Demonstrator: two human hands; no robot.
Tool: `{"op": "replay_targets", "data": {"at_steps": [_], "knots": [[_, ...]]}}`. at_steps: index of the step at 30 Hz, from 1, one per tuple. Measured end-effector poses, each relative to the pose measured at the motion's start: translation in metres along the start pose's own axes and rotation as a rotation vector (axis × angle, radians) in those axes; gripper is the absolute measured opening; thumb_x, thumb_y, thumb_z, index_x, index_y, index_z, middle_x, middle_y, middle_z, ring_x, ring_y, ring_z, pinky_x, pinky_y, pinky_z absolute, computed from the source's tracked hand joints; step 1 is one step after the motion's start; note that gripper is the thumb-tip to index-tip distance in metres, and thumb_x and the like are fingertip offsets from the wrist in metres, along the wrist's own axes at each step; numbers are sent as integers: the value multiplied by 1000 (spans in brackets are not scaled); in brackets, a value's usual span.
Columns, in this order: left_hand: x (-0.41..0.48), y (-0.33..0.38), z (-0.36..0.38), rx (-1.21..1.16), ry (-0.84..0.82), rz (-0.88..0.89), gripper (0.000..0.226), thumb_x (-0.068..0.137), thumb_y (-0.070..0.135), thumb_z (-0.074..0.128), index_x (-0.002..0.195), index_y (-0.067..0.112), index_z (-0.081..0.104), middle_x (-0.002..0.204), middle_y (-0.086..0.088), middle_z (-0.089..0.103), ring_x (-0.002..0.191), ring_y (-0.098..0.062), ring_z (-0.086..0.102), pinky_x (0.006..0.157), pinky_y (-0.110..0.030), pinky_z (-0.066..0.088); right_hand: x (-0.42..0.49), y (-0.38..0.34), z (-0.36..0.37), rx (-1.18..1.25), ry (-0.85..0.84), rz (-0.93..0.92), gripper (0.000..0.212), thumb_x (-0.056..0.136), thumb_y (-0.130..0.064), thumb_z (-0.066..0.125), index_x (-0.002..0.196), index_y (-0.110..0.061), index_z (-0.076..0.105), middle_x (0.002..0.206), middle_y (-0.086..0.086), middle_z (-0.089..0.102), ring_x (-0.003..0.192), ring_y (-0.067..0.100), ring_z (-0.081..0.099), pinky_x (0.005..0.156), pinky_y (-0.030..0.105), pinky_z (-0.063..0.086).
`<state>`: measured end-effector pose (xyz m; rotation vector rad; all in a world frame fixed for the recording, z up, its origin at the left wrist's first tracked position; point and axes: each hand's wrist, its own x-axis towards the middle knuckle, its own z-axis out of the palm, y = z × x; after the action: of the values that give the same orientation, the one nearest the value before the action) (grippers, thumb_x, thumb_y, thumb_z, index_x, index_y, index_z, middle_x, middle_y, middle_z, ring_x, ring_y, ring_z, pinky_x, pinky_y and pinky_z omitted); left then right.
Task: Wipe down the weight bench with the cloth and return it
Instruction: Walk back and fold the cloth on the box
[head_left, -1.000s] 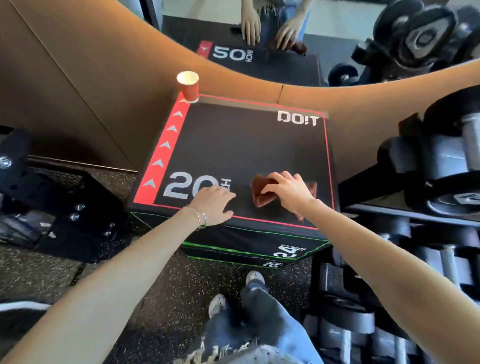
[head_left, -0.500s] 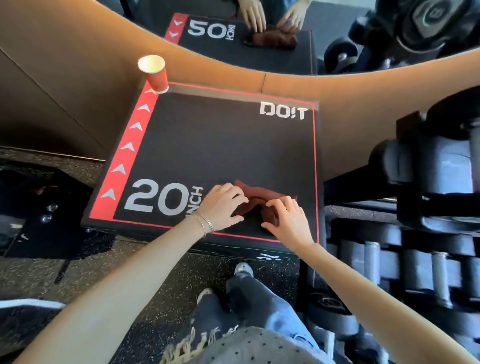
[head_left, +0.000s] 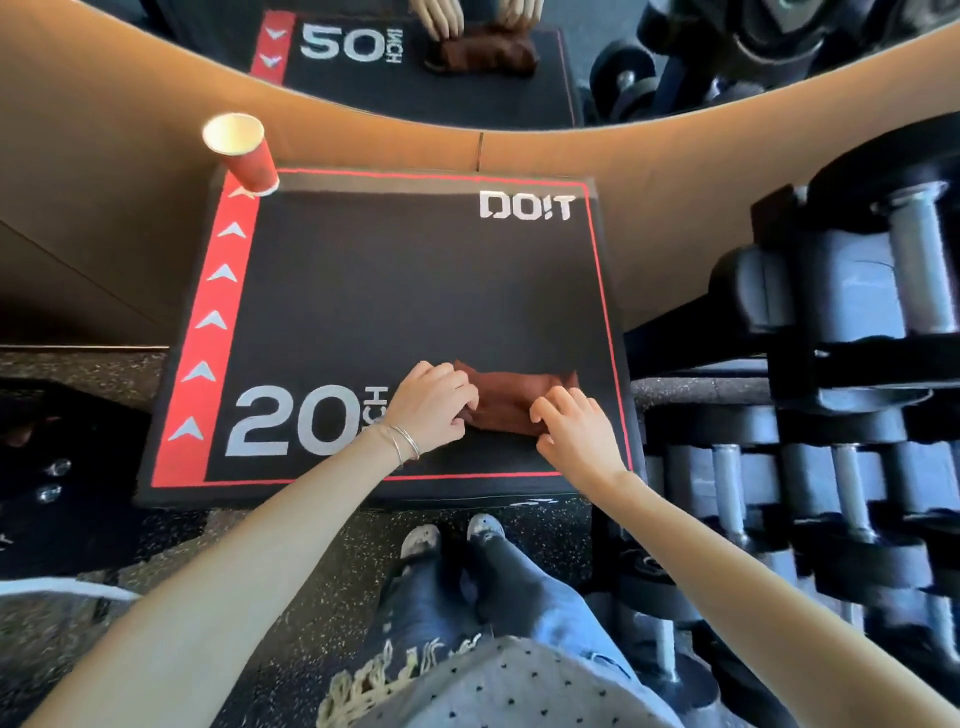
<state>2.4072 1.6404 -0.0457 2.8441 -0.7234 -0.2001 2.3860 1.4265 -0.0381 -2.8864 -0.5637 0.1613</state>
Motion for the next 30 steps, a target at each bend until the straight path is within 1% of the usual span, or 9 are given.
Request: {"op": "replay_targets", "data": {"at_steps": [3,6,8,11,13,16,19,23,30], "knots": [[-4,-8,-4,-8,-75,129,18,76,21,59,93,19,66,93,3,64,93,-20,55,81,-31,34,-9,-2,-1,-19,14,-67,30,51,8,68,78,-3,63,77,14,60,70,33,59,60,36,49],[-8,-11,-3,67,-339,237,23,85,30,55,107,24,61,104,6,61,103,-16,51,87,-32,37,-18,-5,8,-125,-259,-87,33,78,-5,55,110,-12,58,110,7,54,105,26,50,82,36,40],[-6,-15,-2,70,-350,246,24,90,36,51,107,25,63,105,7,62,104,-16,51,88,-32,39,-17,-3,8,-34,-370,-15,30,85,-13,53,115,-15,57,115,3,52,113,22,46,88,32,39],[2,-21,-7,7,-154,174,27,93,37,45,95,22,67,98,5,64,97,-17,55,81,-30,38,-7,1,-7,237,-314,115,20,87,-14,58,104,-16,67,105,0,62,102,18,56,88,32,46],[12,-23,-12,-64,-52,100,23,92,34,49,95,19,66,99,1,62,99,-21,55,80,-32,40,5,8,-15,232,-173,129,21,87,-6,55,101,-14,69,103,3,64,102,23,55,86,35,46],[33,-23,-17,-94,-172,-7,39,89,43,55,119,19,57,120,-2,57,114,-23,48,90,-37,41,28,12,-20,82,-89,133,22,92,-13,54,110,-16,66,114,4,59,110,26,49,87,39,43],[49,-18,-12,-96,-347,-13,58,86,50,58,134,18,47,132,-3,52,124,-24,42,99,-40,40,50,14,-16,-65,-295,129,32,92,-28,56,124,-22,56,128,1,50,121,24,40,94,40,36],[61,-8,-6,-176,-439,-34,62,80,49,65,131,18,49,126,-3,57,118,-24,50,97,-37,44,64,17,-10,-56,-525,156,46,86,-45,60,125,-22,50,125,4,50,121,25,42,96,45,30],[75,-8,-12,-220,-553,-96,49,79,49,66,118,21,59,122,-3,60,109,-25,57,87,-33,45,70,35,-18,304,-613,175,29,86,-32,66,110,-17,62,106,4,62,103,27,56,81,32,42]]}}
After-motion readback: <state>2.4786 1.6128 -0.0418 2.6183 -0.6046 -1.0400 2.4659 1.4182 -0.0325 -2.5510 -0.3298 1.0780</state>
